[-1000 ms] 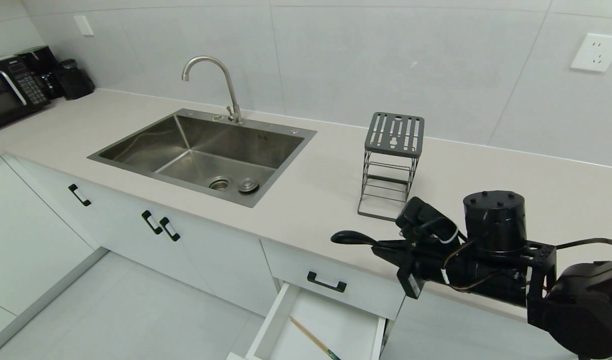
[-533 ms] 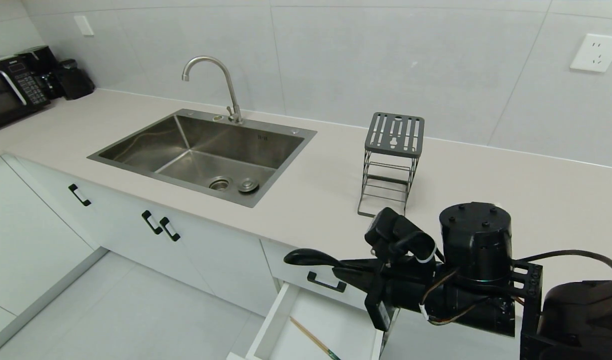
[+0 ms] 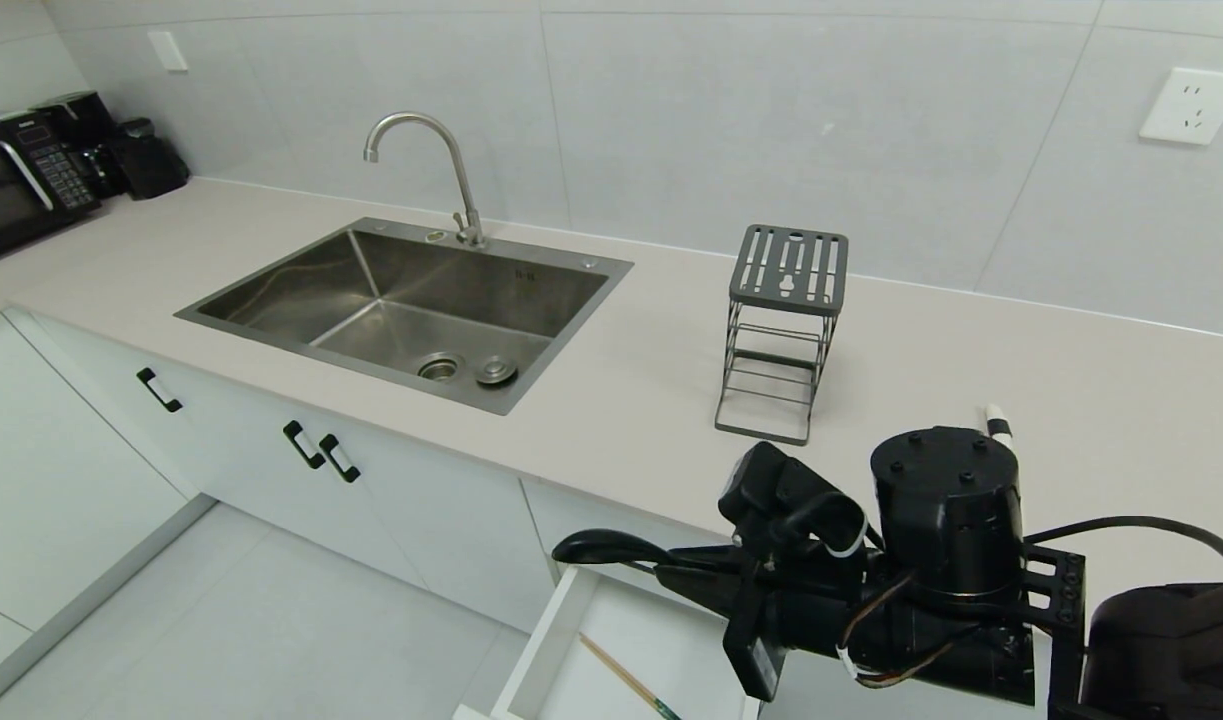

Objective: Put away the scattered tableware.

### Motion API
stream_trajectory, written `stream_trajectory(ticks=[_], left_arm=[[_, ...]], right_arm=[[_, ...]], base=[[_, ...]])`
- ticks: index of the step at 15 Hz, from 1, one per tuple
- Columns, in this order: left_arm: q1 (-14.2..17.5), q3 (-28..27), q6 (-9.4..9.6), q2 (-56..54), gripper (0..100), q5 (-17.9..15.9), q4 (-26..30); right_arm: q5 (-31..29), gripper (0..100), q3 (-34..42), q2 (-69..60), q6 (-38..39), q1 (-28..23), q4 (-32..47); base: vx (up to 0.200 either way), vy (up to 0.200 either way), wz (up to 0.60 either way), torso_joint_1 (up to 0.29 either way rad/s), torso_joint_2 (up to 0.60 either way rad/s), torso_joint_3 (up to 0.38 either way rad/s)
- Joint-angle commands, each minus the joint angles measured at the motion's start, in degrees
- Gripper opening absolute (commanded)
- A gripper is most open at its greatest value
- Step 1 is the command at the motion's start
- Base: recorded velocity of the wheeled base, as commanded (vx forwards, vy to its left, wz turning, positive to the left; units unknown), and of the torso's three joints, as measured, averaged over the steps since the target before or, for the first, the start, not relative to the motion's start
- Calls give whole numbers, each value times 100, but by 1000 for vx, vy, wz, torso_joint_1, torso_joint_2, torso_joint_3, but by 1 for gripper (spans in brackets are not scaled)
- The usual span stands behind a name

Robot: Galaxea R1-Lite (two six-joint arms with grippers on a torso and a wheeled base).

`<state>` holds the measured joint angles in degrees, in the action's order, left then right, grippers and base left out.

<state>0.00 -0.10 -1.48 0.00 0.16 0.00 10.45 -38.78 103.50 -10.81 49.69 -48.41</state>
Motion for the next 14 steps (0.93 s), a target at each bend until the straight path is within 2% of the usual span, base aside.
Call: stream_trajectory(ticks=[1,4,14], left_arm=[[0,1,-2,0,100,2,0],[0,1,-2,0,100,2,0],[0,1,-2,0,100,2,0]], right_arm=[[1,0,-86,-5,9,41,7],[1,0,-297,4,0,182,77],[1,0,-297,21,0,234,297]], base=[[0,0,0,0,0,0],[0,0,0,0,0,0],[0,0,0,0,0,0]])
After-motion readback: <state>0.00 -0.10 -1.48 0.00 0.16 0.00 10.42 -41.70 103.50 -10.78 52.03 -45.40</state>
